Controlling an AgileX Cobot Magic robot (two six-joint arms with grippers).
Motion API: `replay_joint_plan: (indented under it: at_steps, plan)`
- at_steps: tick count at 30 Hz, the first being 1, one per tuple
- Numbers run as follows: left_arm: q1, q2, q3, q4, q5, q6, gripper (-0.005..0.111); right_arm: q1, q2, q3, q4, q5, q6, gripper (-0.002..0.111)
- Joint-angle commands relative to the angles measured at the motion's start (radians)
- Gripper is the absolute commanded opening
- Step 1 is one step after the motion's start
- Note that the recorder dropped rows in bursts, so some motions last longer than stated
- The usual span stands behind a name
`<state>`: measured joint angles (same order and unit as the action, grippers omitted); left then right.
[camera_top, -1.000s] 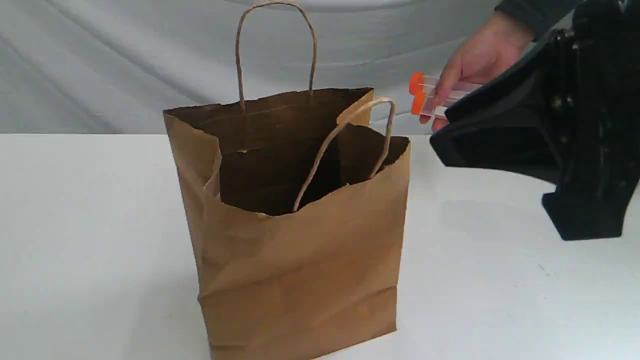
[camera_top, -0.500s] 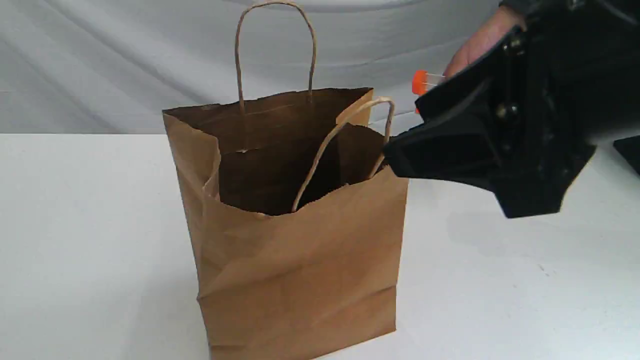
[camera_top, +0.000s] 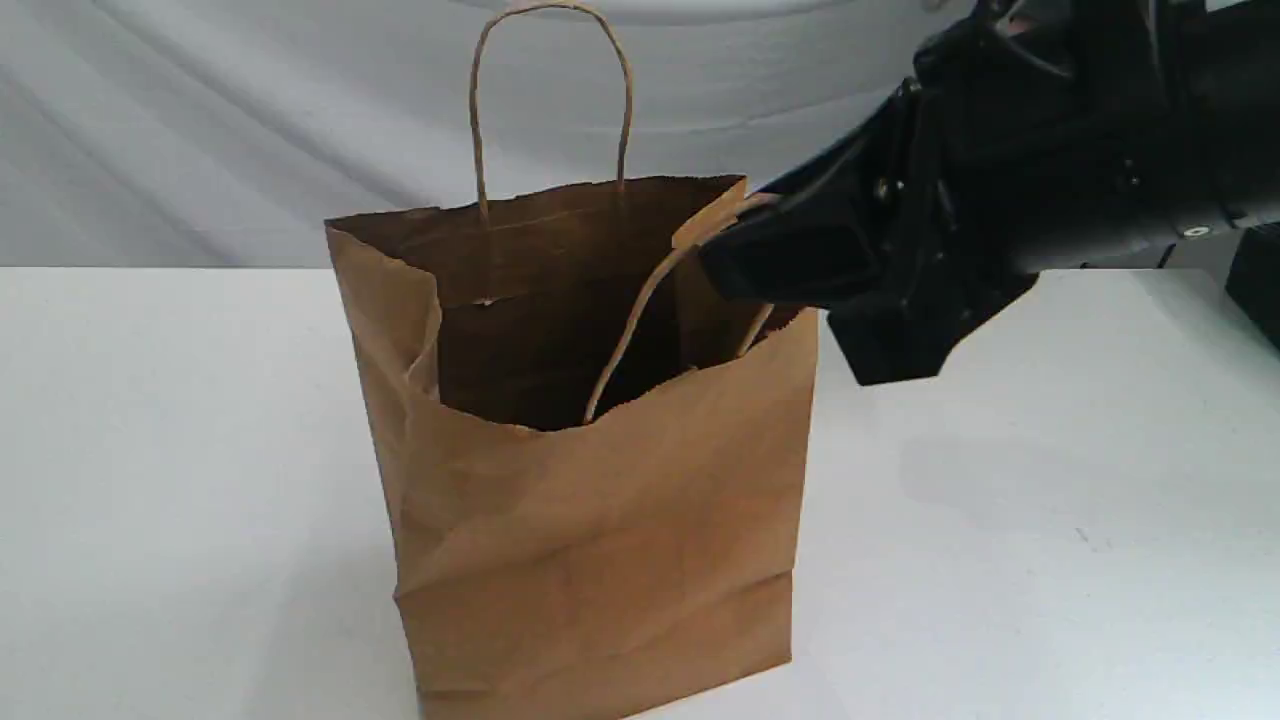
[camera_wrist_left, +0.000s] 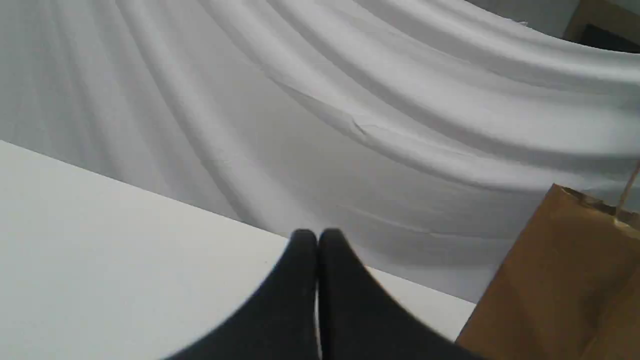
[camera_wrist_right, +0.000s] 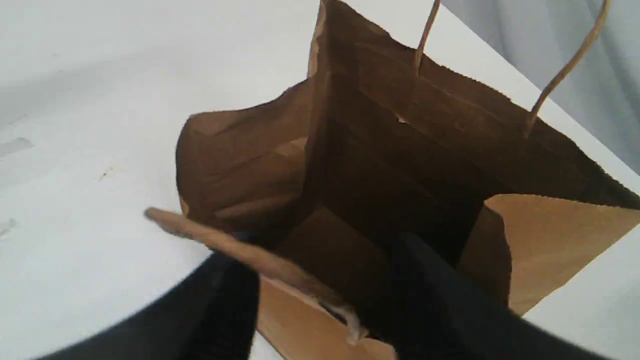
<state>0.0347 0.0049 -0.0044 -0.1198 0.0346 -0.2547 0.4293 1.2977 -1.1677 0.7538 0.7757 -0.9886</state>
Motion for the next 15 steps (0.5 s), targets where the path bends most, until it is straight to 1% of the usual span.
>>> replay_joint_plan:
  at_steps: [1,2,12,13,15]
  plan:
    - [0.0,-0.005,0.004,-0.004,-0.008,-0.006,0.0,0.003,0.001,-0.004,0.011,-0.016,-0.011,0.006]
    - [0.0,-0.005,0.004,-0.004,-0.008,-0.006,0.0,0.003,0.001,-0.004,0.011,-0.018,-0.018,0.0]
    - [0.0,-0.005,0.004,-0.004,-0.029,-0.006,0.0,0.003,0.001,-0.004,0.011,-0.028,-0.022,0.0]
    - [0.0,-0.005,0.004,-0.004,-0.029,-0.006,0.0,0.003,0.001,-0.004,0.011,-0.026,-0.022,0.003]
    - [0.0,-0.005,0.004,-0.012,-0.044,-0.006,0.0,0.003,0.001,-0.004,0.011,-0.017,-0.022,0.013]
